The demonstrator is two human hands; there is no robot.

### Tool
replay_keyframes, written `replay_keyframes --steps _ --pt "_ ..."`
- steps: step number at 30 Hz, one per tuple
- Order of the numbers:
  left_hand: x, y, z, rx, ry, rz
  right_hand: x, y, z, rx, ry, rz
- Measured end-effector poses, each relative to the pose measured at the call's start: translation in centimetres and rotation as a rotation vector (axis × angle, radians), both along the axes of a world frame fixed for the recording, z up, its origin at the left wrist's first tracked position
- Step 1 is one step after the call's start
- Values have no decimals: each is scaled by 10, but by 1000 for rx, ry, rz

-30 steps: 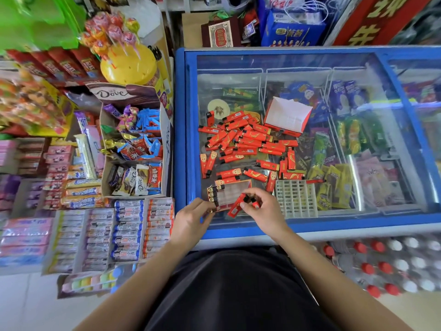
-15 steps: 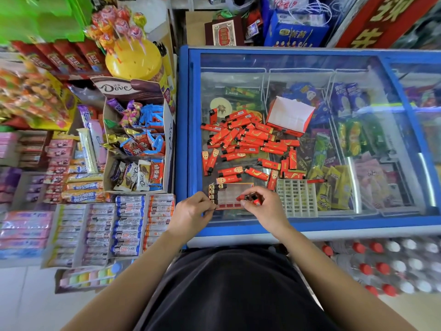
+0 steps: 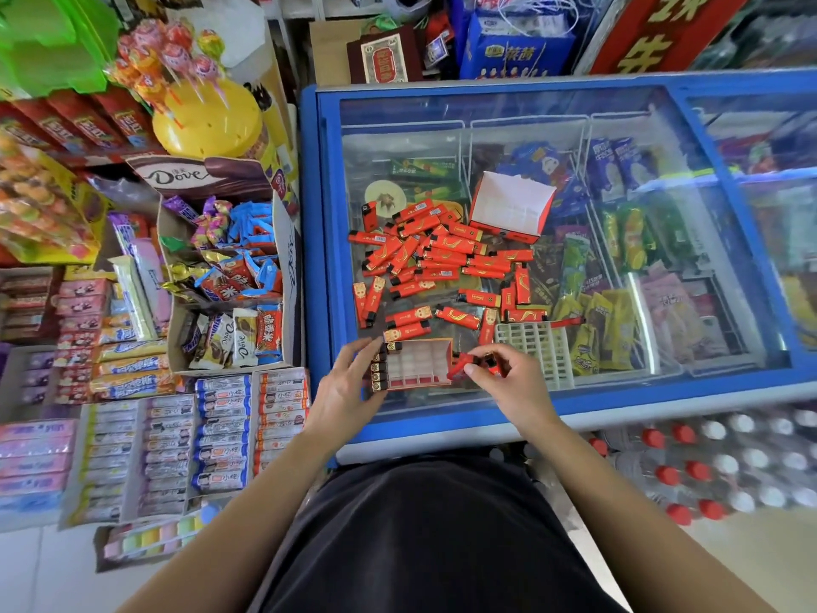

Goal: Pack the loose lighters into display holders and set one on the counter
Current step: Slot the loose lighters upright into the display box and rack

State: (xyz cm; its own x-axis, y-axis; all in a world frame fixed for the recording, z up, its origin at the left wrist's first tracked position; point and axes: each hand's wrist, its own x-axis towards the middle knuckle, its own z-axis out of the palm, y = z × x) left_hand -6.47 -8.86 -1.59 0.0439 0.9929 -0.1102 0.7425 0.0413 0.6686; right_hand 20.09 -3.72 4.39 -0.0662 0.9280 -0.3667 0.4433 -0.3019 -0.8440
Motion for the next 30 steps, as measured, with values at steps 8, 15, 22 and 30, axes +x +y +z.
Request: replay_keyframes --steps 8,15,22,30 --pt "10 16 8 -87 -137 10 58 -4 0 7 83 -323" --pt "16 23 10 -98 -165 37 101 14 -3 -1 121 -580" --pt "18 23 7 -84 -175 62 129 33 -13 -70 69 -577" --pt "18 22 7 -87 -153 52 128 47 -18 -37 -1 -512"
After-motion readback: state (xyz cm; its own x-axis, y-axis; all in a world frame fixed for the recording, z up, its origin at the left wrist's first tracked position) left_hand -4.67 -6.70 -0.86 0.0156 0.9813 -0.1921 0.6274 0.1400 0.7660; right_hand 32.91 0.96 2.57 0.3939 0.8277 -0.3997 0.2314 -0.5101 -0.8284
